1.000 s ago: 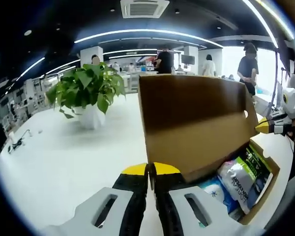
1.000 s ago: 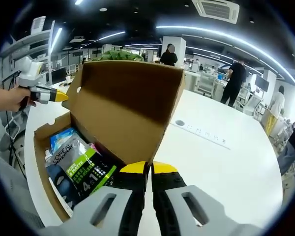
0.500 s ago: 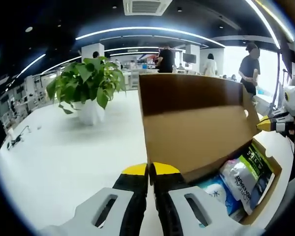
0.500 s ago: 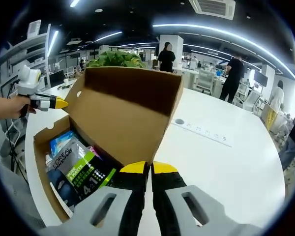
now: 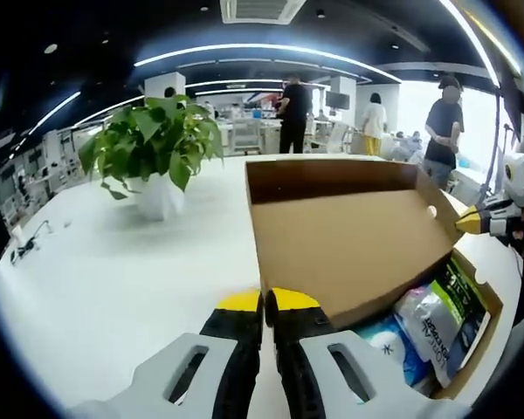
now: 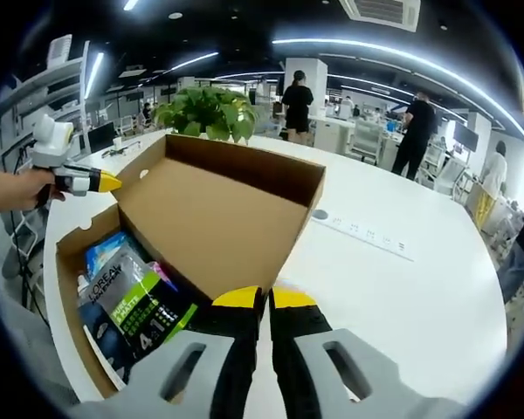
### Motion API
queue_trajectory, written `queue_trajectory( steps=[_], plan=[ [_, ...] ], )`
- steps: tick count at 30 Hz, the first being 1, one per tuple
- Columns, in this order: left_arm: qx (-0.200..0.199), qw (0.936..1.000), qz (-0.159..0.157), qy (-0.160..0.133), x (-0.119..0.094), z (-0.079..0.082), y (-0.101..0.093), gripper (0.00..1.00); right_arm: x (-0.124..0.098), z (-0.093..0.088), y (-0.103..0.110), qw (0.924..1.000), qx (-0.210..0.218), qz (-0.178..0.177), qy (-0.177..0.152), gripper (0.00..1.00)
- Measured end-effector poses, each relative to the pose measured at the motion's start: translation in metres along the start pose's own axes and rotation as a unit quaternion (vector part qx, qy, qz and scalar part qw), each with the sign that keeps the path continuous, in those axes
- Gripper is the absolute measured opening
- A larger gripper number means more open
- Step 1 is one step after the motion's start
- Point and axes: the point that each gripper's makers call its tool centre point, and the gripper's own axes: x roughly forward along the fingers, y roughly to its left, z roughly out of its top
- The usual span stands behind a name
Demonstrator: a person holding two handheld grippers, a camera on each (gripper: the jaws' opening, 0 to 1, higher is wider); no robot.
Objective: Operate the shoe box by opening the lid, removing the specified soft item, and placing it in the target area until the item is outside and the box remains undamaged.
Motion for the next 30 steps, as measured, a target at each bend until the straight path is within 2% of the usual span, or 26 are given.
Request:
queue_trajectory(
  steps=[30],
  plan=[
    [-0.010,0.9995,0.000,0.030,0.024,-0.009,0.004,0.02,0.021,-0.009,-0.009,0.9992,0.028,0.006,0.027,0.04]
  ],
)
